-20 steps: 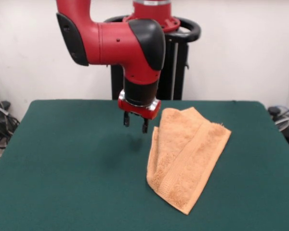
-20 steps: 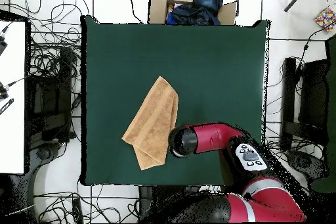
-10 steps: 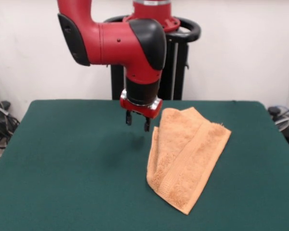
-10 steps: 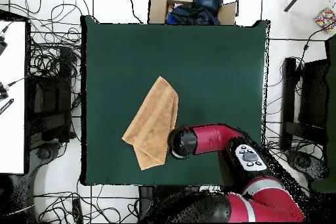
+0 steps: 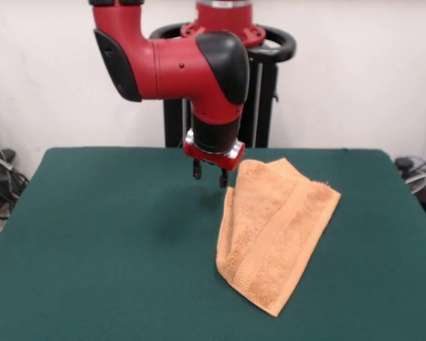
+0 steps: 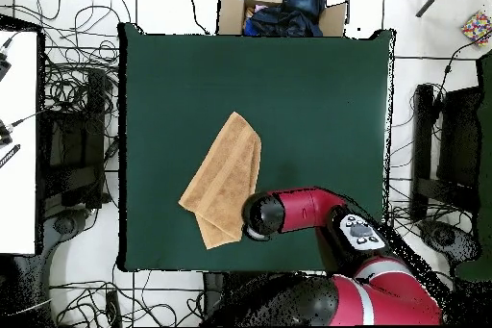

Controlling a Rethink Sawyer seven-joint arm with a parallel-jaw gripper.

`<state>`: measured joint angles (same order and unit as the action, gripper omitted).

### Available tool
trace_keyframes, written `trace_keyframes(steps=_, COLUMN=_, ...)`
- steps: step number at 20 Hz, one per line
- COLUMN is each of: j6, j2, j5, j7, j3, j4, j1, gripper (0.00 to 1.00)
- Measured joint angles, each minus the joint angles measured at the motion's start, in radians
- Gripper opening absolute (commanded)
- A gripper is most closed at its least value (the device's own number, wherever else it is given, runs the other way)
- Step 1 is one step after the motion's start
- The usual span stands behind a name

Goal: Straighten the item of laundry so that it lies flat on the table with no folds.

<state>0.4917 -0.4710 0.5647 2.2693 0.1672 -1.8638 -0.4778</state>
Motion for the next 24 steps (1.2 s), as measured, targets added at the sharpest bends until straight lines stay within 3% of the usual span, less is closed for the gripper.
trace_keyframes(steps=7, j6=-0.056, j2=0.045, j5=0.000, j7=0.000, j3=0.000, j4=-0.007, j1=-0.002, gripper=1.00)
trace_keyframes(steps=24, j6=-0.065, j2=0.041, j5=-0.001, j7=0.000, j3=0.000, j4=-0.014, j1=-0.008, gripper=1.00)
